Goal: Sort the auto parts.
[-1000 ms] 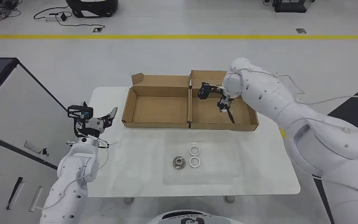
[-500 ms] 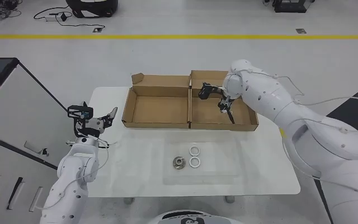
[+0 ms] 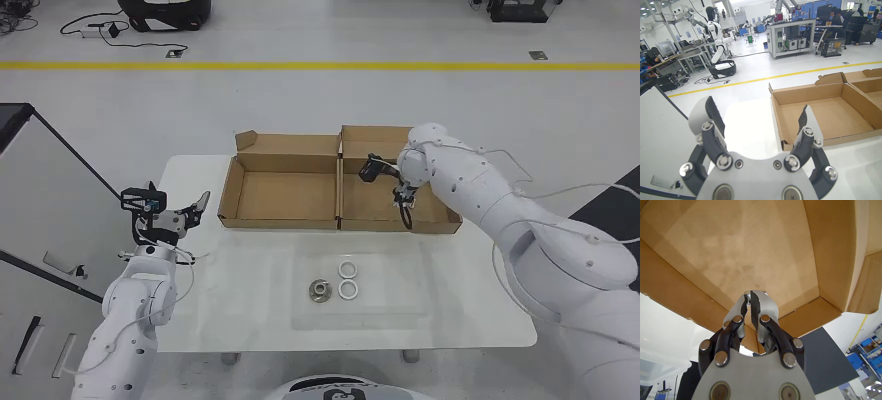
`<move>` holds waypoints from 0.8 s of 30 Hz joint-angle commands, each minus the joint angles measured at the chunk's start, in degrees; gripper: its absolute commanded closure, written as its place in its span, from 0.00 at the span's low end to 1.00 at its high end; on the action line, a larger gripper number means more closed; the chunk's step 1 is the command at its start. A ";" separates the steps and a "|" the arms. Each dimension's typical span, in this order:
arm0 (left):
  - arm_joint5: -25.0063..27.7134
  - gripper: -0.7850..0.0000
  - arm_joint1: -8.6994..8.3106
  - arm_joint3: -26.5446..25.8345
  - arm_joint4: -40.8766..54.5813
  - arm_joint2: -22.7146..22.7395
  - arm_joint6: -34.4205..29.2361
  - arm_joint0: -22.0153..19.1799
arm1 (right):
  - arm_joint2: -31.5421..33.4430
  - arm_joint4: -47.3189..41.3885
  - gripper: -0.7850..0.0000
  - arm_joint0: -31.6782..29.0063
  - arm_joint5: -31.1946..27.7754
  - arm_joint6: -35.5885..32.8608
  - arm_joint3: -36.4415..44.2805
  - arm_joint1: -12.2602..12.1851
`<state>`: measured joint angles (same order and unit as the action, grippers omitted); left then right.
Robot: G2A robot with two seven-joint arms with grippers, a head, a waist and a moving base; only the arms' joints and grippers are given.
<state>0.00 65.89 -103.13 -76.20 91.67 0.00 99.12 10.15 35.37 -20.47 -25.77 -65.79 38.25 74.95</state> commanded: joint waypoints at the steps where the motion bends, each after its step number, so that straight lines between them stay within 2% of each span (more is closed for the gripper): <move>1: 0.00 0.00 0.00 0.00 0.00 0.00 0.00 0.00 | 0.02 0.32 1.00 -0.38 0.15 0.00 -1.30 0.49; 24: 0.00 0.00 0.00 0.00 0.00 0.00 0.00 0.00 | 1.98 1.39 1.00 -2.35 -2.13 2.83 -9.64 4.19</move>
<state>0.00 65.89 -103.13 -76.20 91.67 0.00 99.12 12.03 36.67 -22.80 -27.82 -63.02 28.87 79.02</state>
